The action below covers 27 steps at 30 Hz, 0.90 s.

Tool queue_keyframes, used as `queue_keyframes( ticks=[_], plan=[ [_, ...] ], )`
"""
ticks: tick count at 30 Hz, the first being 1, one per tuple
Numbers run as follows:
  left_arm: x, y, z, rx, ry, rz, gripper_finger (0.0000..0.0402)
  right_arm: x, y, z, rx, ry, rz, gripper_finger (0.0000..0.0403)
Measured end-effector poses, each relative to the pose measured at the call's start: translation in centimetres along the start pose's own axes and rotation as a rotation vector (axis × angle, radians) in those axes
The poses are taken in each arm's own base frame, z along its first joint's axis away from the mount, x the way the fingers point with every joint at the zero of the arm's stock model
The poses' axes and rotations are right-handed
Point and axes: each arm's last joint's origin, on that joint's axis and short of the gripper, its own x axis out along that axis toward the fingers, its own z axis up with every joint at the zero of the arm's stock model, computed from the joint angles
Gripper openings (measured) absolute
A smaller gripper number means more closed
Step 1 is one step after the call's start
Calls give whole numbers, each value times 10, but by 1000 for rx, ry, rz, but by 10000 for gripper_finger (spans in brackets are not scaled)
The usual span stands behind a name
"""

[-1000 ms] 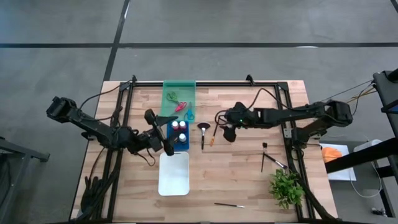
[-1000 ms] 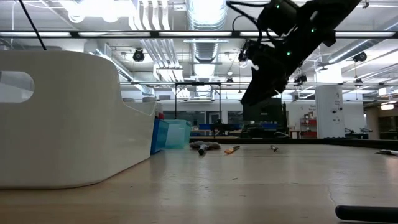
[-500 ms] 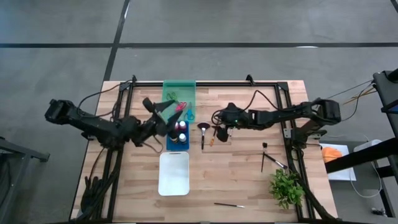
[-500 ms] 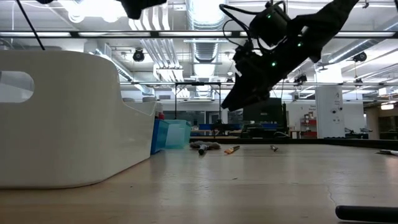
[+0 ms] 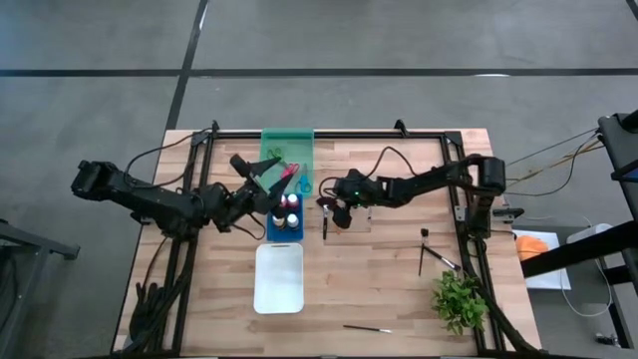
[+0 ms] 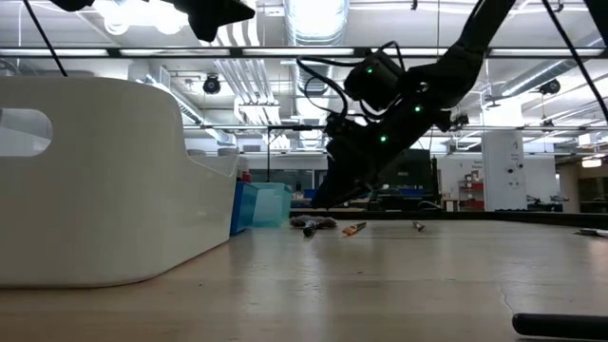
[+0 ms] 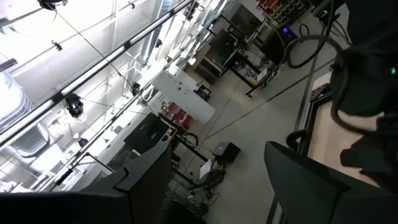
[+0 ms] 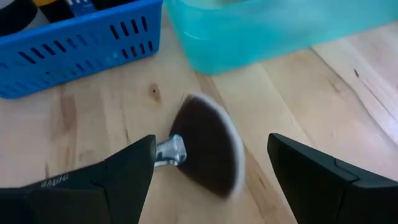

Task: Pick & Place Paint Supplies
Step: Put the black highlighter brush into the white bin

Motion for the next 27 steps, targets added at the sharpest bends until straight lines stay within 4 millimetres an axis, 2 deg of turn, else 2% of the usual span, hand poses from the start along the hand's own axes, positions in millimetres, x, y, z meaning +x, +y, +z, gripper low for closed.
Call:
queue_keyframes(
  ticks=[8, 12, 17, 22, 25, 27],
  plan=[
    [0, 0, 0, -33, 1, -2, 266, 5, -10, 3, -30, 4, -11, 306],
    [0, 0, 0, -37, 1, -2, 266, 6, -19, 1, 16, 25, 84, 306],
    [0, 0, 0, -57, 1, -2, 266, 15, -19, -10, 13, 66, 119, 306],
    [0, 0, 0, -77, -1, -4, 266, 27, -19, -12, 7, 61, 127, 304],
    [0, -1, 0, -80, -1, -5, 266, 31, -19, -12, 7, 61, 138, 286],
    [0, -1, 0, -80, -1, -6, 266, 30, -19, -11, 8, 60, 140, 258]
  ],
)
